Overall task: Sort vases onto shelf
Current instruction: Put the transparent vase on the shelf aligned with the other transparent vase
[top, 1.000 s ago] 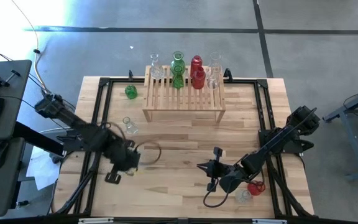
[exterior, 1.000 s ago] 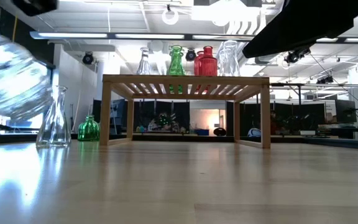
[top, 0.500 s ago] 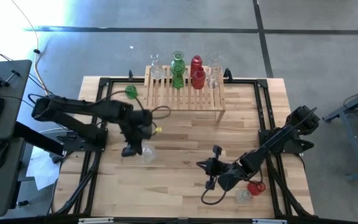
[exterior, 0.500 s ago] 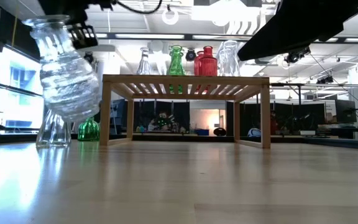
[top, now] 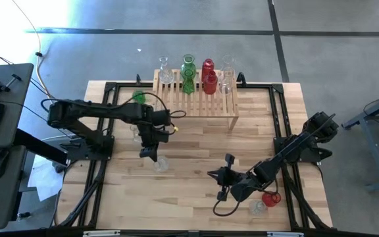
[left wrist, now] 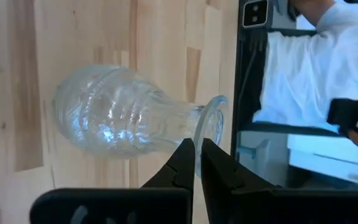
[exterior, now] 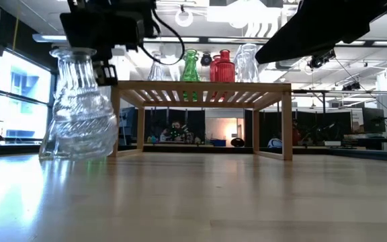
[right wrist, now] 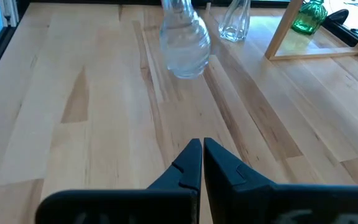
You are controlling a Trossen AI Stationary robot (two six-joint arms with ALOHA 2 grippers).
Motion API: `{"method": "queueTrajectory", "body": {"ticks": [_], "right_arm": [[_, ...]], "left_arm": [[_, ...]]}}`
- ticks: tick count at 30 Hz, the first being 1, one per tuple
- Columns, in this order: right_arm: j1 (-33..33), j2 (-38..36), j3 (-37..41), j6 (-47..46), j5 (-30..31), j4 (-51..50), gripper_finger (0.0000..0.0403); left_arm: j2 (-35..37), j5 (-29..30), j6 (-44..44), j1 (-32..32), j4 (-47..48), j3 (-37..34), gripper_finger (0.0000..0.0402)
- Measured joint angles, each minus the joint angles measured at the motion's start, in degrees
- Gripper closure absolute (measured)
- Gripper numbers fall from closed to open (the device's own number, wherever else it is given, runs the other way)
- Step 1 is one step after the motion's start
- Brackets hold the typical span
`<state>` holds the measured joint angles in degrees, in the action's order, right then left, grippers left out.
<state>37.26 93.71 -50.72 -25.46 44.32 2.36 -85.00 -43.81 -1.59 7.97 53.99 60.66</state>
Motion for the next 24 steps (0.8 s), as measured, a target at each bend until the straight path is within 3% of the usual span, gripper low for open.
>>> {"method": "queueTrajectory", "body": {"ticks": [11, 24], "right_arm": [[0.0, 0.0, 0.0, 0.0, -0.2, -0.2, 0.0403], [0.0, 0.0, 0.0, 0.0, -0.2, -0.2, 0.0403]], "left_arm": [[-4.1, -2.7, 5.2, 0.0, -0.3, 0.1, 0.0398], [-4.1, -0.6, 5.3, 0.0, 0.3, 0.6, 0.0340]]}}
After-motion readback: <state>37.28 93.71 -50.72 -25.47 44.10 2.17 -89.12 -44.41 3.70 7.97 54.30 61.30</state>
